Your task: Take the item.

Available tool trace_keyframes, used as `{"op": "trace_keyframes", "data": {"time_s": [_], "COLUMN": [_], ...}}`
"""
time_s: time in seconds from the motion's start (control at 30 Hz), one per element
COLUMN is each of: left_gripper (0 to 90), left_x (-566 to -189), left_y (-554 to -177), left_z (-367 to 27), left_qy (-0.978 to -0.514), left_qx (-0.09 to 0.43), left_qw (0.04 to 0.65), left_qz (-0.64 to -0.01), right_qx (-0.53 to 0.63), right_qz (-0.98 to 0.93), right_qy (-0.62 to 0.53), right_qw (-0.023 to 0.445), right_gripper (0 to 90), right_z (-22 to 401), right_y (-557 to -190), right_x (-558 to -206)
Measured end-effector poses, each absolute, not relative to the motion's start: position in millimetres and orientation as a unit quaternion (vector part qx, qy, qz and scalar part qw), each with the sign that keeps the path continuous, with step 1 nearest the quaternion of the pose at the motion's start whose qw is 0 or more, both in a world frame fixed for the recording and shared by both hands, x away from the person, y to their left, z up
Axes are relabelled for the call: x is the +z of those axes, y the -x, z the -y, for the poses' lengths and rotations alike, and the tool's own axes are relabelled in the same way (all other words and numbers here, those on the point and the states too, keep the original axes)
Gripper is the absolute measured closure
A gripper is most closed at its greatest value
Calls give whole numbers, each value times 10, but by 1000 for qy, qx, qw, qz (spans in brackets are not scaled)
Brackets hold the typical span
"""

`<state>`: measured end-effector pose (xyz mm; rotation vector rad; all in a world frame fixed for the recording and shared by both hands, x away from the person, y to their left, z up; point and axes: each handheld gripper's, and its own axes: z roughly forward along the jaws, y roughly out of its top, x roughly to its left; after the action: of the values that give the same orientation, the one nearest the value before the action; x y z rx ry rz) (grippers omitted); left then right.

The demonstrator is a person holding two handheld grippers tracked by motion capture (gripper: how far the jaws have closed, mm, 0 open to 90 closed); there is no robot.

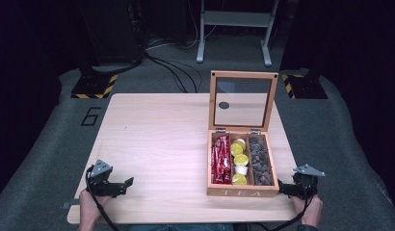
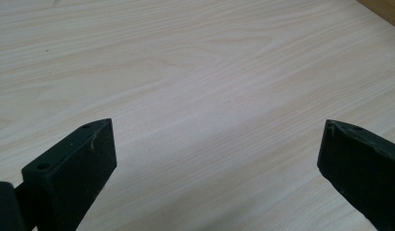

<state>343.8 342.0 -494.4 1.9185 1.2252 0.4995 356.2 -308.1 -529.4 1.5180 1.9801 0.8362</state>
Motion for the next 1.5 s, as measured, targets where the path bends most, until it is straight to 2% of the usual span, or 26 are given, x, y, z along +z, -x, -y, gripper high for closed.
{"op": "trace_keyframes", "data": {"time_s": [0.63, 1.23, 1.5], "left_gripper": [1, 2, 2], "left_x": [-4817, -4550, -4480], "left_y": [-3617, -3855, -3969], "left_z": [-2988, -2547, -2282], "left_qy": [-777, -793, -806], "left_qx": [179, 186, 167], "left_qw": [413, 433, 437], "left_qz": [-439, -386, -364], "right_qx": [311, 313, 315], "right_qz": [-728, -726, -726], "right_qy": [-558, -562, -561], "right_qw": [250, 242, 242], "right_gripper": [27, 33, 33], "right_z": [3088, 3096, 3100], "right_y": [-3563, -3569, -3571], "right_x": [-5296, -5297, -5298]}}
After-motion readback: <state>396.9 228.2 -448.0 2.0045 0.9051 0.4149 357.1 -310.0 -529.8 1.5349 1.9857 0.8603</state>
